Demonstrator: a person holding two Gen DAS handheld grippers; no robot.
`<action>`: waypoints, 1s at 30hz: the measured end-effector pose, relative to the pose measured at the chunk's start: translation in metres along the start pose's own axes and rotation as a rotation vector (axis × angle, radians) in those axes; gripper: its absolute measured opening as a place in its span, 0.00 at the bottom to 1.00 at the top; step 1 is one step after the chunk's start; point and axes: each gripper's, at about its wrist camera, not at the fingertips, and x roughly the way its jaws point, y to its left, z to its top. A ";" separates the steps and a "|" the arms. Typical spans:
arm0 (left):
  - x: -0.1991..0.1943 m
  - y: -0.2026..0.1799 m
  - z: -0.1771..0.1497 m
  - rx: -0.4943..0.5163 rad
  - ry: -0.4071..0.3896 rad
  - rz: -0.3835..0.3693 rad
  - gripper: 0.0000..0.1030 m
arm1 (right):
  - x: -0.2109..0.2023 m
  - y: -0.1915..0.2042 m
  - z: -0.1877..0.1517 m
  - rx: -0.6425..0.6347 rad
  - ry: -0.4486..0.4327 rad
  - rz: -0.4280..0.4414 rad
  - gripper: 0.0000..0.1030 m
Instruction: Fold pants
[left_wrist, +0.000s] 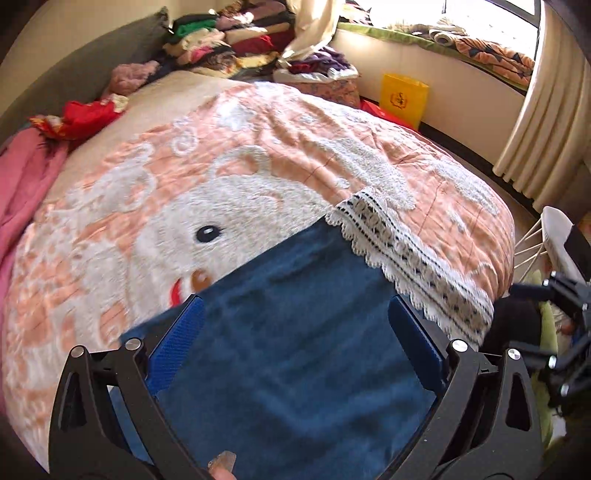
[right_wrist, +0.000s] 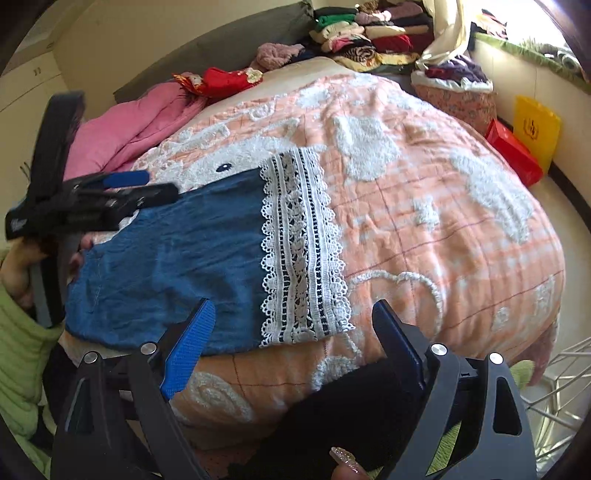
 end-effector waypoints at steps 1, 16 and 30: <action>0.006 0.001 0.003 -0.004 0.007 -0.003 0.90 | 0.004 -0.001 0.000 0.009 0.004 -0.001 0.83; 0.090 0.005 0.039 -0.012 0.088 -0.130 0.62 | 0.047 -0.006 0.000 0.079 0.064 0.046 0.67; 0.110 -0.005 0.046 0.035 0.111 -0.224 0.34 | 0.064 -0.024 0.012 0.176 0.050 0.145 0.44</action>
